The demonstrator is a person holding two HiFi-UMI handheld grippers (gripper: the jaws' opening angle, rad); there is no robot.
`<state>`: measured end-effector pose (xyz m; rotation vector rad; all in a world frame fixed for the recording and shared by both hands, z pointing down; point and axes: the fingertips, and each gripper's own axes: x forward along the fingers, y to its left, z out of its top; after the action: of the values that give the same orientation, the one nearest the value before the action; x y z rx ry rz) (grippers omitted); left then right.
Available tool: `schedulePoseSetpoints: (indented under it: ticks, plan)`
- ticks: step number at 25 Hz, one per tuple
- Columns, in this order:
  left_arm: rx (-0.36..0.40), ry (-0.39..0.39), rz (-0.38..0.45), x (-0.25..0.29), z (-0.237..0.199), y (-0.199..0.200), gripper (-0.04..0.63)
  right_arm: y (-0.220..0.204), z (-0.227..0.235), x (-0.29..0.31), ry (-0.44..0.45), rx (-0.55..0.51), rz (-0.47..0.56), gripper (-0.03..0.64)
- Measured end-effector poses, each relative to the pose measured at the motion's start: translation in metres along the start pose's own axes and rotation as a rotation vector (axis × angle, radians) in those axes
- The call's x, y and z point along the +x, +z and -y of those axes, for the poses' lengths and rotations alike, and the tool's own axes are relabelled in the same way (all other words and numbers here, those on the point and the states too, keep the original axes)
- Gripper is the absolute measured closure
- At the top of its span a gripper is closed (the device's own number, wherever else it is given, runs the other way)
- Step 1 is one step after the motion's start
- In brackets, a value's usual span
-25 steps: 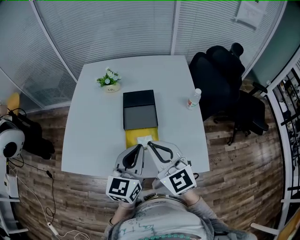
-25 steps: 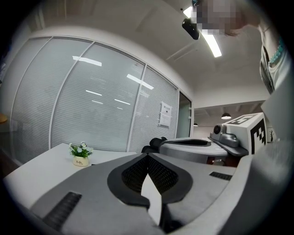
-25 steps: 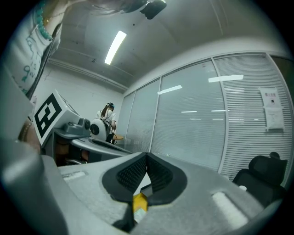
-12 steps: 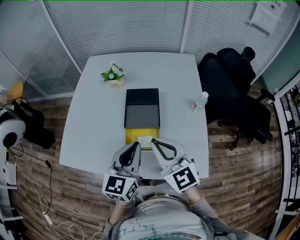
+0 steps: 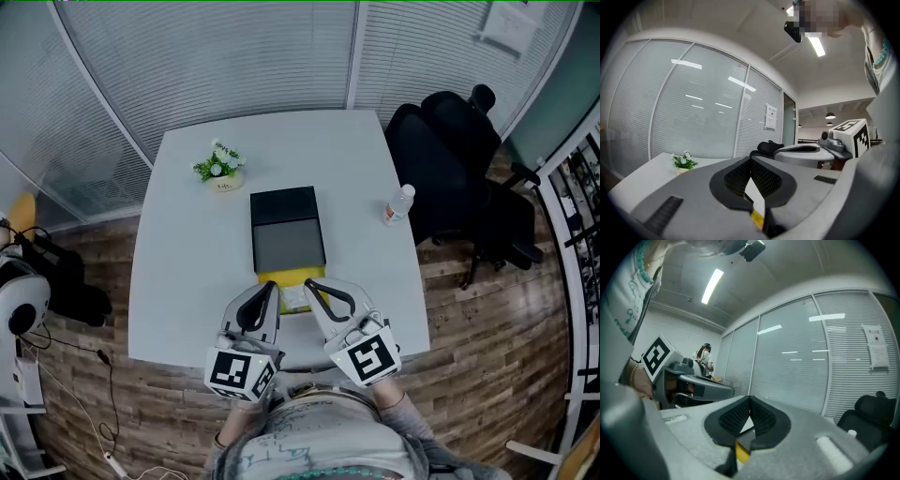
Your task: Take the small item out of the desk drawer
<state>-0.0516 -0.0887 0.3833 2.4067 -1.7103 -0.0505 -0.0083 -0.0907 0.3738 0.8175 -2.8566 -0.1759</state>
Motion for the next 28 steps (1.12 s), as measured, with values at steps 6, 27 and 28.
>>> schedulePoseSetpoints:
  ticks: [6,27,28]
  plan:
    - [0.008,-0.119,-0.014,0.005,-0.017,0.005,0.598,0.007,-0.007,0.028,-0.040,0.006,-0.008,0.614]
    - [0.019,-0.349,-0.126,-0.018,-0.090,-0.019,0.598,-0.016,-0.058,0.100,-0.088,-0.063,-0.164,0.614]
    - [0.020,-0.349,-0.130,-0.018,-0.089,-0.020,0.598,-0.018,-0.058,0.097,-0.083,-0.064,-0.170,0.614]
